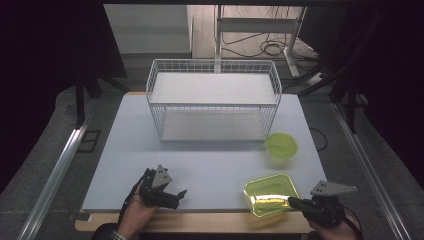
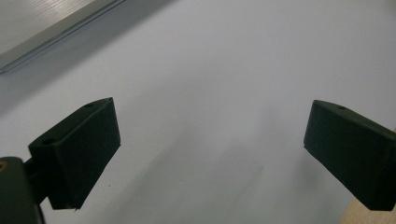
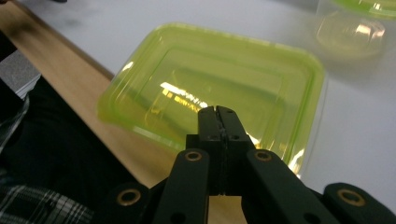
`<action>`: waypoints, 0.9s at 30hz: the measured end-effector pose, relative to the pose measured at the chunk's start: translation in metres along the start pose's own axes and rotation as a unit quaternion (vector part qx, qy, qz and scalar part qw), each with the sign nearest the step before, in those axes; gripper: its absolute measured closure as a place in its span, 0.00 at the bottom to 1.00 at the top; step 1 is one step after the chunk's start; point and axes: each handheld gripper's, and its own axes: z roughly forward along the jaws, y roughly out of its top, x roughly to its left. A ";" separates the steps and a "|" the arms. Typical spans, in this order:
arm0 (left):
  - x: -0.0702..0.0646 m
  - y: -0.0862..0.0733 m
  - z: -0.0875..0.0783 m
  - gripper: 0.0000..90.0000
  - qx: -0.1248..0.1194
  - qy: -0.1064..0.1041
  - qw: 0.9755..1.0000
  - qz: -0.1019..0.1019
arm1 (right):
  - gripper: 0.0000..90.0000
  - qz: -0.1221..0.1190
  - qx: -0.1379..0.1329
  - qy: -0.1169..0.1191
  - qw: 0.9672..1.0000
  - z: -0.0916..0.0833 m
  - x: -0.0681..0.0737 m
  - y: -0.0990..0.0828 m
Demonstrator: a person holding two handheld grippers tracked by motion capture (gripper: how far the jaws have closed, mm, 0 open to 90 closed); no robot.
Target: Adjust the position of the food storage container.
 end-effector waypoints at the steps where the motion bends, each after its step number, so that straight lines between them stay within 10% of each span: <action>1: 0.000 0.000 0.000 0.04 0.000 0.000 1.000 0.000 | 0.99 0.001 0.002 0.001 1.000 -0.001 0.001 -0.003; 8: 0.000 0.000 0.001 0.04 0.000 0.001 1.000 -0.001 | 0.99 0.017 0.013 0.008 1.000 0.009 -0.002 -0.020; 21: 0.000 0.000 0.001 0.04 0.003 0.000 1.000 0.001 | 0.99 0.010 -0.002 0.023 1.000 0.040 -0.007 0.003; 27: -0.002 0.002 0.001 0.05 0.009 -0.017 1.000 -0.013 | 0.99 0.020 -0.031 -0.022 0.999 0.027 -0.029 0.019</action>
